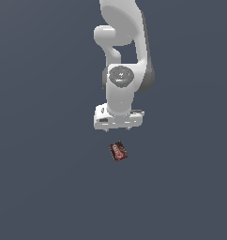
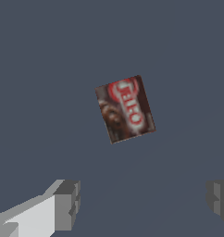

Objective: Pick up the object and move it to a goal position.

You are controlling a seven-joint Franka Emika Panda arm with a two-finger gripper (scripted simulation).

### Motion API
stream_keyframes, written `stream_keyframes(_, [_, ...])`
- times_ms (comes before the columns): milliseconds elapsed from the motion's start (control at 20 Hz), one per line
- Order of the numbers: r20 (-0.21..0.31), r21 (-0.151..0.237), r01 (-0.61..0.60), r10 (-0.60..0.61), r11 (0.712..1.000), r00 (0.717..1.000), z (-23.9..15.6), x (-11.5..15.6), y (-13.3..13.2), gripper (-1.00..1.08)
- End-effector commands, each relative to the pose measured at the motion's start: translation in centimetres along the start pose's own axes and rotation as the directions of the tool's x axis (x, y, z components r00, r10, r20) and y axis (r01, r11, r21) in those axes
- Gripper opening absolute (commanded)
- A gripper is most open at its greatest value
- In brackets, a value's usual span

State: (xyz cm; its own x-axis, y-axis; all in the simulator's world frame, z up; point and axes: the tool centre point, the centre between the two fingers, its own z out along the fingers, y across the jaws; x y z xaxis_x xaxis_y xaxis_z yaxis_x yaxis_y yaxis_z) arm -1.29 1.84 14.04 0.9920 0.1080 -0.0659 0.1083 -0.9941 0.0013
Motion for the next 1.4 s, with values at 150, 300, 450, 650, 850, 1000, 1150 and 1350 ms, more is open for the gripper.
stream_keyframes(150, [-0.020,-0.004,0.089,-0.089,0.996,0.996,2.2,2.0,0.0,1.00])
stream_keyframes(300, [-0.035,-0.008,0.150,-0.151,0.989,0.988,3.8,3.3,0.0,1.00])
stream_keyframes(450, [-0.047,-0.011,0.200,-0.200,0.980,0.979,5.1,4.3,0.0,1.00])
stream_keyframes(650, [-0.058,-0.014,0.244,-0.245,0.970,0.968,6.4,5.2,0.0,1.00])
stream_keyframes(850, [-0.063,-0.016,0.266,-0.267,0.964,0.962,7.0,5.6,0.0,1.00])
stream_keyframes(1000, [-0.062,-0.016,0.264,-0.265,0.964,0.962,7.0,5.6,0.0,1.00])
stream_keyframes(1150, [-0.062,-0.016,0.264,-0.265,0.964,0.962,7.4,5.6,0.0,1.00])
stream_keyframes(1350, [-0.062,-0.016,0.266,-0.266,0.964,0.962,8.7,5.7,0.0,1.00])
